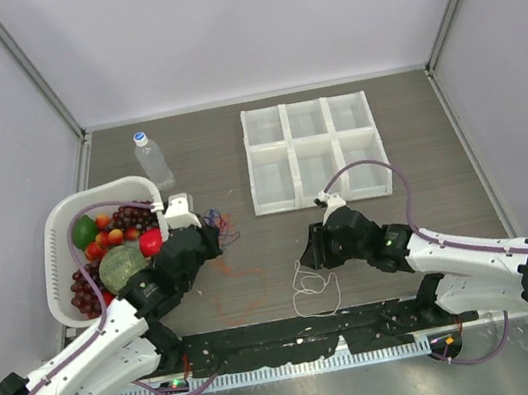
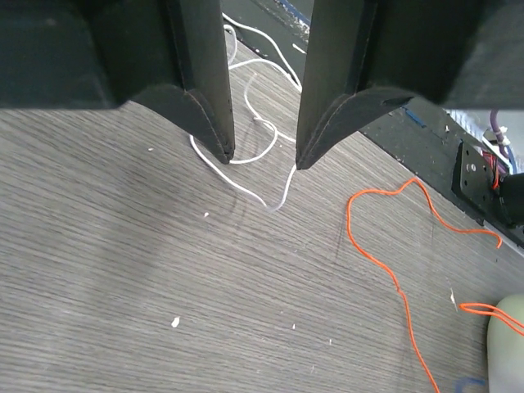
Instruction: Untangle the cables
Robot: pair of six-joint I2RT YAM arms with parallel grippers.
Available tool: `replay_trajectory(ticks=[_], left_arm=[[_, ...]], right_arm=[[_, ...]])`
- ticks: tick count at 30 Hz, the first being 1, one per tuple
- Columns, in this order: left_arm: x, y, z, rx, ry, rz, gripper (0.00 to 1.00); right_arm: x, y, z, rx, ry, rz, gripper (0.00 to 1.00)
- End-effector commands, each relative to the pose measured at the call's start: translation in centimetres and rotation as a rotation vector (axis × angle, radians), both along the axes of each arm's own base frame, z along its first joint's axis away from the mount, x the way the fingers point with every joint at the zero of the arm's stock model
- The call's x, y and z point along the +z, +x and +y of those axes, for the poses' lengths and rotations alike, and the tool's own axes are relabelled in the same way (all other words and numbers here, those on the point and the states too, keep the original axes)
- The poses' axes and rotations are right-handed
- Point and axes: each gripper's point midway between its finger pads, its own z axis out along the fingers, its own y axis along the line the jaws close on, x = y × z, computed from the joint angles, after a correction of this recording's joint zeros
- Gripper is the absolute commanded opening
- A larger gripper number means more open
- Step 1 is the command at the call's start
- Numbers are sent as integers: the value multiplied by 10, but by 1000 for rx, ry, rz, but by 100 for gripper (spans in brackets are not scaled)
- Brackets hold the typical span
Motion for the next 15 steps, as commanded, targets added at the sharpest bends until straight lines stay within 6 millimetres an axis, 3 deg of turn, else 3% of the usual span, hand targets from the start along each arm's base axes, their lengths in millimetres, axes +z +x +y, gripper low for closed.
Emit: replay_trajectory(ticks=[1, 5, 10, 15], left_arm=[[28, 6, -1, 2, -23, -66, 0], [25, 6, -3, -6, -18, -56, 0], [16, 6, -8, -22, -9, -33, 0], [8, 6, -11, -34, -4, -14, 0]], right_arm=[[16, 3, 22, 41, 92, -42, 43], [11, -4, 17, 83, 18, -52, 47], [12, -26, 22, 199, -66, -90, 49], [-4, -44, 26, 304, -175, -104, 54]])
